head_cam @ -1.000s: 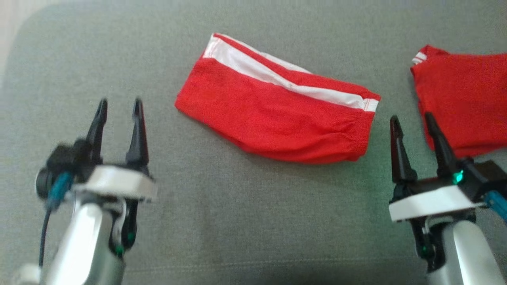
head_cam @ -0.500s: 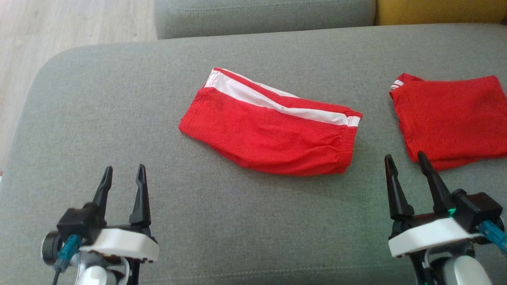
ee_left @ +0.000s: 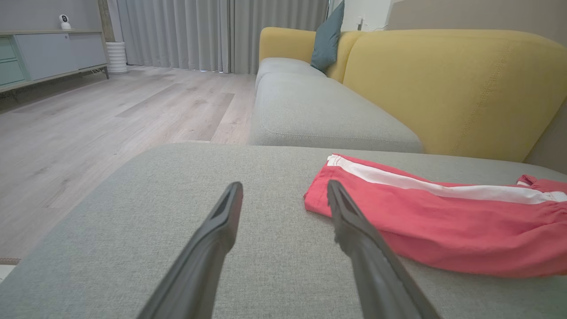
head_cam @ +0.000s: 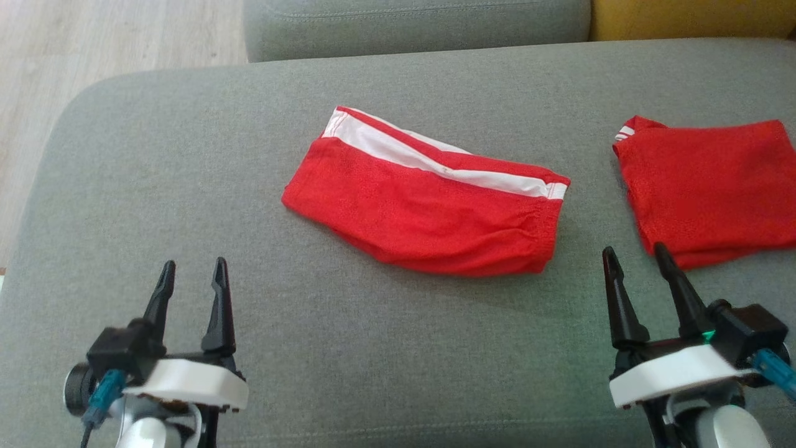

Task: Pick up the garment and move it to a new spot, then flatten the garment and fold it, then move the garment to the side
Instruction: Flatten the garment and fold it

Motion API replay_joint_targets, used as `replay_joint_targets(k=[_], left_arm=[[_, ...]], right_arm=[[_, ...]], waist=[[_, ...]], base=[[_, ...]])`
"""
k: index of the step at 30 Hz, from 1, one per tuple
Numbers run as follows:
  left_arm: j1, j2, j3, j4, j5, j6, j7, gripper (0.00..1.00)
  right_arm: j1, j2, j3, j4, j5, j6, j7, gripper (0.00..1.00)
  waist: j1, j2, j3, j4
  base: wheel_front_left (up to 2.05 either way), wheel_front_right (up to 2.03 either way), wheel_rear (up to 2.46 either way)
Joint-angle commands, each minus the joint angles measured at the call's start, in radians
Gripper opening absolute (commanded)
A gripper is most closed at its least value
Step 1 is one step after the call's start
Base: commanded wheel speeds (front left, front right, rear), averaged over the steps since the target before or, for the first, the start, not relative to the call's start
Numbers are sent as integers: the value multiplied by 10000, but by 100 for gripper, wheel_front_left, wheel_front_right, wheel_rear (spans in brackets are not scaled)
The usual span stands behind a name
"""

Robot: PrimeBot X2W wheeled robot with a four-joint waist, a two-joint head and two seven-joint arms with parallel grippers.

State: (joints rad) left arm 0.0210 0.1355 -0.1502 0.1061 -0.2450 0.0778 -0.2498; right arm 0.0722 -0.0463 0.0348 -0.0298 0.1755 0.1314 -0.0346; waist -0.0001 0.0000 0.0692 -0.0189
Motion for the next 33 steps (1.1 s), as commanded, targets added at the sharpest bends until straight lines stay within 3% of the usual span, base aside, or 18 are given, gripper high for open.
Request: replay_joint_targets(k=[1,11,17,23,33], left_arm=[[-315,47,400,-317,104,-38,-120,100],[-456,51,369,-209,186,-210,-112,100],[-2081,138,-137,639,-25,-990,684,100],[-4605,131,-506,2654,-456,-1668,1917,100],[-7397,525,-722,7118,-966,-1989,3284,100]], right_arm=[[-308,-40,276,-385,64,-7,-31,100],[-407,-40,271,-361,120,-7,-68,100],[-777,-40,417,-480,170,-7,-89,100],[-1348,-39,749,-454,222,-7,-204,100],[-1987,-39,1232,-80,514,-7,-524,100]], waist=[[1,0,38,2],[1,0,255,-4],[1,0,959,-123],[1,0,1850,-574],[1,0,2624,-1173]], base=[[0,0,0],[0,0,0],[0,0,0],[0,0,0],[0,0,0]])
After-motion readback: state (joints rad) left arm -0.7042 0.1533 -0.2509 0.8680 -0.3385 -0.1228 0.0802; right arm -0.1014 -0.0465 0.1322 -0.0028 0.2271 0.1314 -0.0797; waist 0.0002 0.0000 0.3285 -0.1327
